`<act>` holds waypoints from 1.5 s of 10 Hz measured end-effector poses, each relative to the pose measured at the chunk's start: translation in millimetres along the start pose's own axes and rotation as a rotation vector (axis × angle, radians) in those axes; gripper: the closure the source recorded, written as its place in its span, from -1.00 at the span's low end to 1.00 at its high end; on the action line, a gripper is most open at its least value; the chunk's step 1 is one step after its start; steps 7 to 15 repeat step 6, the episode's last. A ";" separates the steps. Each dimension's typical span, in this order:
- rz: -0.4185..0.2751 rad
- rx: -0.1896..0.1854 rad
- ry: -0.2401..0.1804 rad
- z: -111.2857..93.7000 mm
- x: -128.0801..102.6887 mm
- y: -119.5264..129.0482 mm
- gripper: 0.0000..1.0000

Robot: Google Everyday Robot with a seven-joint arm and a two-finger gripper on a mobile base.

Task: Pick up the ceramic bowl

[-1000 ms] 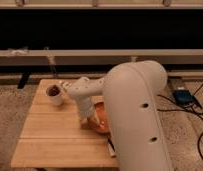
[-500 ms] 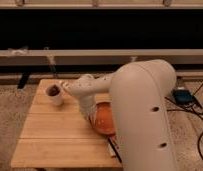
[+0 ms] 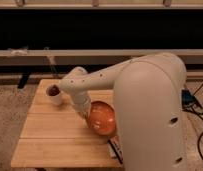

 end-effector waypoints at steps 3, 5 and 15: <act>-0.091 0.008 -0.064 -33.9 -9.4 15.7 0.95; -0.131 0.011 -0.075 -46.4 -13.6 21.3 0.95; -0.130 0.011 -0.074 -46.3 -13.3 21.3 0.95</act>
